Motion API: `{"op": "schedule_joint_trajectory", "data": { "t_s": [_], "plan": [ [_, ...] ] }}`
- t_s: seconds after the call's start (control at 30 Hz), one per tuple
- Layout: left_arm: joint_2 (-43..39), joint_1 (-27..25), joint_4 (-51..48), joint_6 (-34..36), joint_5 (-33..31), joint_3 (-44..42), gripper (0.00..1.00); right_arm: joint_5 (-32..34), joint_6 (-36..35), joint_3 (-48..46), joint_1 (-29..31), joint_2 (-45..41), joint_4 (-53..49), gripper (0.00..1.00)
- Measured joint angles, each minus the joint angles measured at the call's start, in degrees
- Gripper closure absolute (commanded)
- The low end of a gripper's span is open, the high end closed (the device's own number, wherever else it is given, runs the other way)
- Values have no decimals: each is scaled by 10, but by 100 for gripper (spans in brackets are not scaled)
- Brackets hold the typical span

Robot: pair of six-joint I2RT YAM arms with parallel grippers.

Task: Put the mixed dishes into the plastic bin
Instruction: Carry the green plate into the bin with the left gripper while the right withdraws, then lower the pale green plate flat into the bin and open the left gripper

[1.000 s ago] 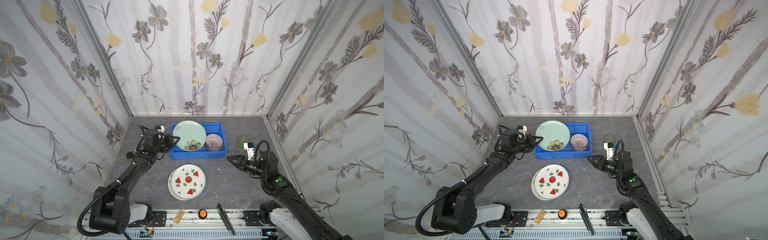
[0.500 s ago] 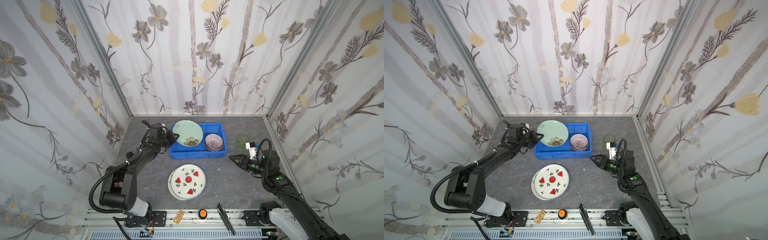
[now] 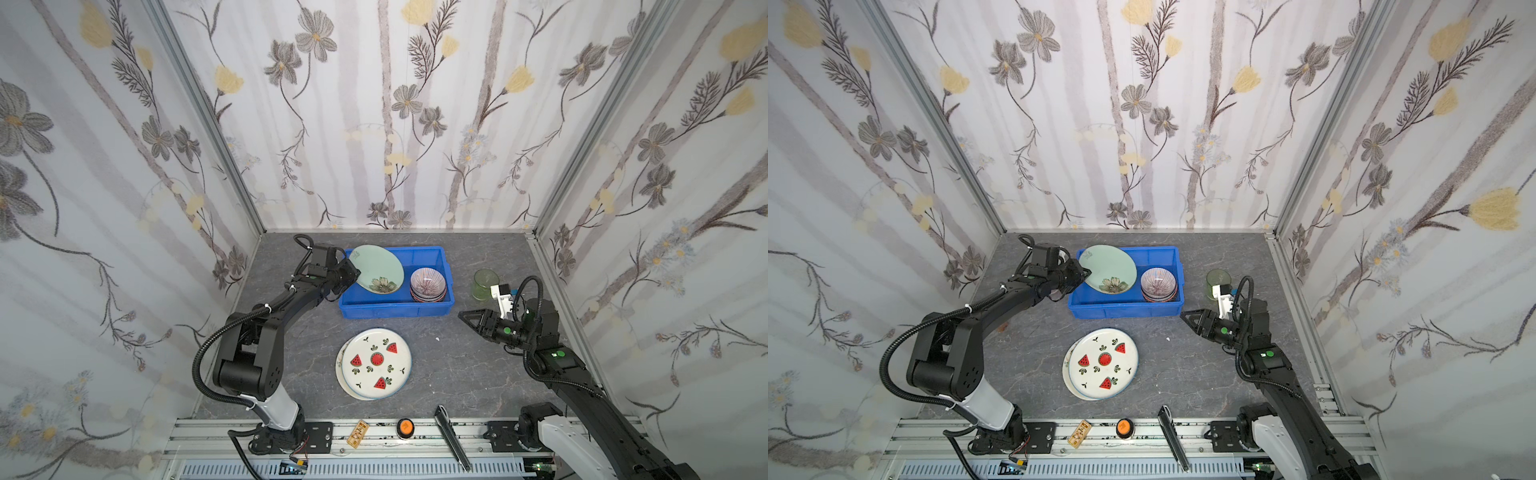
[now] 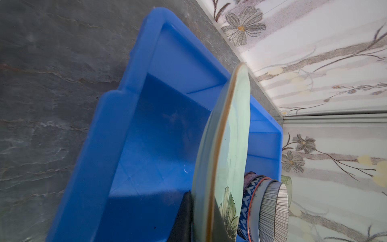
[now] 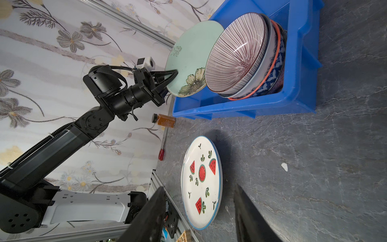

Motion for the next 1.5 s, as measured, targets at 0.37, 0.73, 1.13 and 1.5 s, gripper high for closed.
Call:
{"op": "schedule_joint_trajectory", "data": {
  "t_s": [0.37, 0.73, 1.13, 1.5],
  "plan": [
    [34, -15, -30, 16, -16, 30, 100, 0, 0, -5, -3, -1, -3, 48],
    [37, -26, -31, 18, -34, 17, 100, 0, 0, -10, -3, -1, -4, 47],
    [41, -32, -36, 18, -49, 3, 90, 0, -1, -18, -4, -2, -4, 48],
    [41, -35, -29, 16, -61, -10, 69, 0, -2, -18, -4, -1, -4, 47]
  ]
}}
